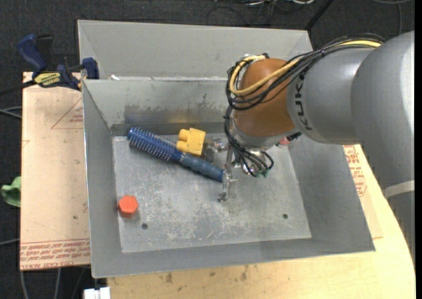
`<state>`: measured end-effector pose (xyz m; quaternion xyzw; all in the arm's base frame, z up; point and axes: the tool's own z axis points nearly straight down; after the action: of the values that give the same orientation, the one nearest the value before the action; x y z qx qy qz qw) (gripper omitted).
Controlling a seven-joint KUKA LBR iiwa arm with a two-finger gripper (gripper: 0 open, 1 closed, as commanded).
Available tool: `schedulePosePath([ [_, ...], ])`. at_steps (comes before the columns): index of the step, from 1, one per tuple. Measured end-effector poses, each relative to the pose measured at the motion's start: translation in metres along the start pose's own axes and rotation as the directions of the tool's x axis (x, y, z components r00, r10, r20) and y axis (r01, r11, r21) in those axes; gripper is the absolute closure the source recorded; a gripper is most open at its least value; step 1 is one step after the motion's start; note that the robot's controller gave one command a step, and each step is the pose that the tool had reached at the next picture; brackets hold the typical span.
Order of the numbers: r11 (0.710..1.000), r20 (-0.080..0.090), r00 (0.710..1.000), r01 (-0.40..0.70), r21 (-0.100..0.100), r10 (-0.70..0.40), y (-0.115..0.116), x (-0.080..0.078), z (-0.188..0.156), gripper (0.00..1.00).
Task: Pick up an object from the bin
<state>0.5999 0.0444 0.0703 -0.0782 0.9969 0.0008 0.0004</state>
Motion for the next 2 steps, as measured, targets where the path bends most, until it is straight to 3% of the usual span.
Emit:
schedulePosePath([
  [1, 1.000, 0.002, 1.000, -0.001, 0.000, 0.001, 0.000, -0.001, -0.001, 1.00],
  [2, 0.969, 0.000, 0.969, 0.247, 0.001, -0.247, 0.012, 0.068, -0.066, 1.00],
])
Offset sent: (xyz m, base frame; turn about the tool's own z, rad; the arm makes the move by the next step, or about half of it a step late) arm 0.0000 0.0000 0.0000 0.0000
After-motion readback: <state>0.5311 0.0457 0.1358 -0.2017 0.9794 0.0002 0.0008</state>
